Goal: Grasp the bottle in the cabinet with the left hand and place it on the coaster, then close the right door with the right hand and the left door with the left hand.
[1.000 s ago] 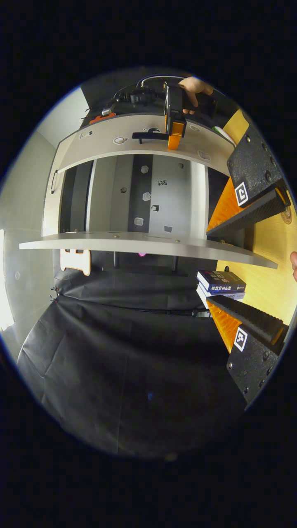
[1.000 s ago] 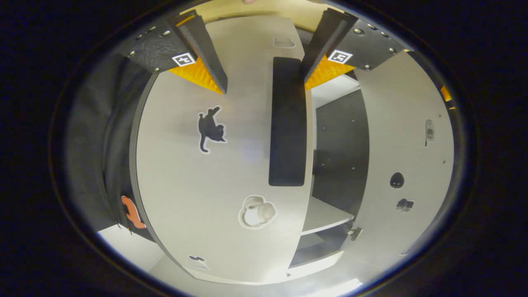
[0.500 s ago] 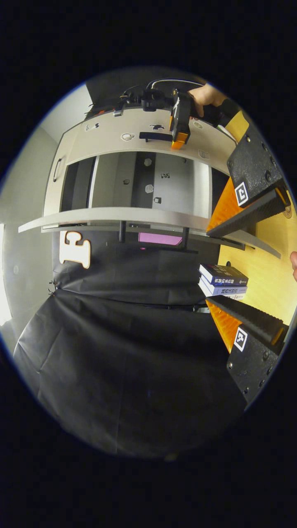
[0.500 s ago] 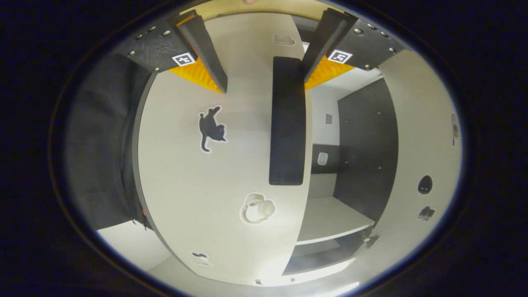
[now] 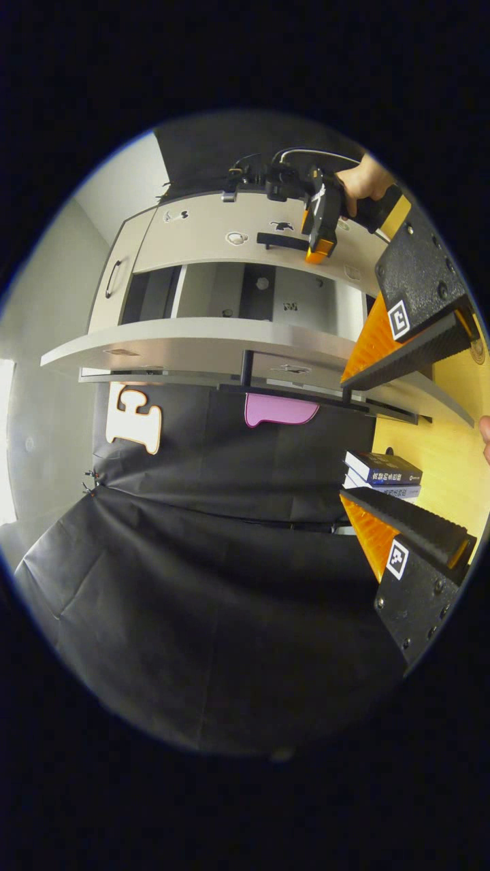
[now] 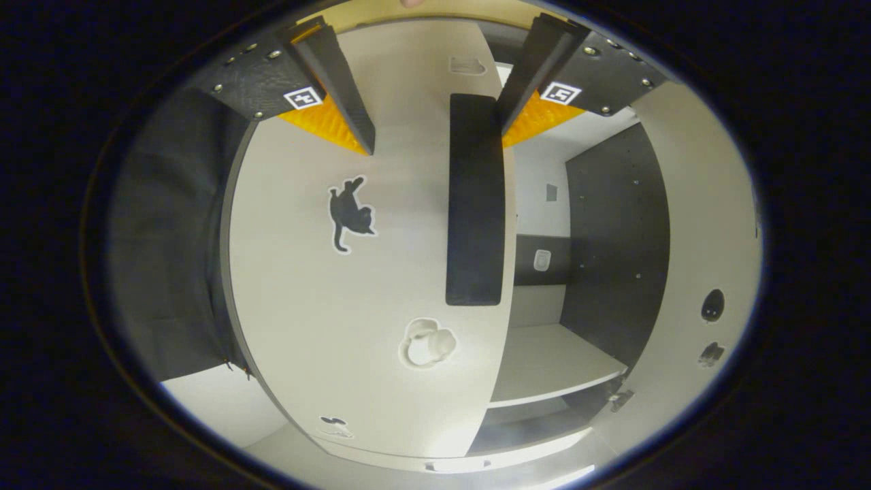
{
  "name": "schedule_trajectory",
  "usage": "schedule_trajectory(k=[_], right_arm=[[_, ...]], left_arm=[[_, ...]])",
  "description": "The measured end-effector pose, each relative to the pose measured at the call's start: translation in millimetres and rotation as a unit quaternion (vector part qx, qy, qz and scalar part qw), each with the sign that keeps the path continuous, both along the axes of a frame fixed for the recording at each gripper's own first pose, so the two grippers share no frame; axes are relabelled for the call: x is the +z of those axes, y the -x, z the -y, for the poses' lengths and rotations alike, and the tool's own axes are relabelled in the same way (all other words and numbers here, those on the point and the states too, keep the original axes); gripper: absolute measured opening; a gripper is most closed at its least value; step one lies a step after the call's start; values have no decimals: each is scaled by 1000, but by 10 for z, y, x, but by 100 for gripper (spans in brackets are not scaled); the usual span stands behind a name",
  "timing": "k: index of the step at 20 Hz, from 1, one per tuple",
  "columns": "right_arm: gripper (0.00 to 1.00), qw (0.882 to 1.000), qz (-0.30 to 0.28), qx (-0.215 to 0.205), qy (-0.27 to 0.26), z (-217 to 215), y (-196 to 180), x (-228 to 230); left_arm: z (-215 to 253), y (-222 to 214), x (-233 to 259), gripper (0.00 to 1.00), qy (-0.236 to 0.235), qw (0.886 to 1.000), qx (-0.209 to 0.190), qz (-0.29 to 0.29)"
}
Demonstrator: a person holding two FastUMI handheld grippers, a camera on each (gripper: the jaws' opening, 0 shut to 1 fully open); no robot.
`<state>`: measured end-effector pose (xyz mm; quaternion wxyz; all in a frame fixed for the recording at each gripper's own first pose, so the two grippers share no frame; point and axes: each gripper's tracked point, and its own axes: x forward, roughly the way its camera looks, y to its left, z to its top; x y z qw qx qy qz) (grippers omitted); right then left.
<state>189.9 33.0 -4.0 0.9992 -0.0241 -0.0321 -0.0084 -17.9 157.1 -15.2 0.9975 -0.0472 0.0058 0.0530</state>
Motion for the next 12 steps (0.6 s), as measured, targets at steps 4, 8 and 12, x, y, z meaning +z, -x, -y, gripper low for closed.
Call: schedule_trajectory(k=[4, 8, 12], right_arm=[[100, 1000, -3, 2, -5, 6, 7, 8], [100, 999, -18, 16, -31, -11, 74, 10], [100, 999, -17, 26, -31, 22, 311, 7]], left_arm=[[0, -74, 15, 91, 1, 1000, -26, 3], [-18, -127, -41, 91, -22, 999, -35, -1], [45, -163, -15, 90, 0, 998, -58, -7]])
